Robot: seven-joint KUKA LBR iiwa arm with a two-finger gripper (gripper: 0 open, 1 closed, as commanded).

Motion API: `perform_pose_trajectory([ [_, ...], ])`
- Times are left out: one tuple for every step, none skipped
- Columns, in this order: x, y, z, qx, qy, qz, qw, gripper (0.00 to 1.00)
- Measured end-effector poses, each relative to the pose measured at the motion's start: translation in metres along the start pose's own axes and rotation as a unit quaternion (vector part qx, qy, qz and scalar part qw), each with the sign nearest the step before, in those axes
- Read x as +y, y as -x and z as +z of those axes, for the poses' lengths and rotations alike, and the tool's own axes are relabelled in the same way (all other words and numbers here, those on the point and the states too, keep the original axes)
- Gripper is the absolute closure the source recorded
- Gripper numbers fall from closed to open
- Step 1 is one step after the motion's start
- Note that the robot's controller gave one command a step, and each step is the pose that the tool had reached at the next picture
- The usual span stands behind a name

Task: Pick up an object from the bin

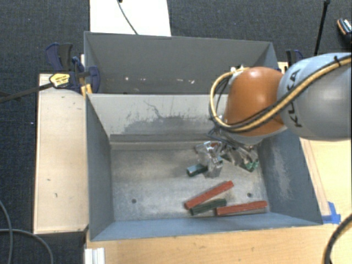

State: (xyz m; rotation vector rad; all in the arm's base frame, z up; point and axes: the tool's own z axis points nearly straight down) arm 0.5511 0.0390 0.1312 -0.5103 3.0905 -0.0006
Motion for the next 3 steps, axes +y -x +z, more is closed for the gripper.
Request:
perform_pose_trajectory([
  [0.000,0.001,-0.006,0.0014,0.000,0.000,1.0000,1.00],
  [-0.001,0.003,-0.022,0.0005,0.000,0.001,1.0000,1.00],
  [-0.001,0.005,-0.066,0.0009,0.000,0.003,1.0000,1.00],
])
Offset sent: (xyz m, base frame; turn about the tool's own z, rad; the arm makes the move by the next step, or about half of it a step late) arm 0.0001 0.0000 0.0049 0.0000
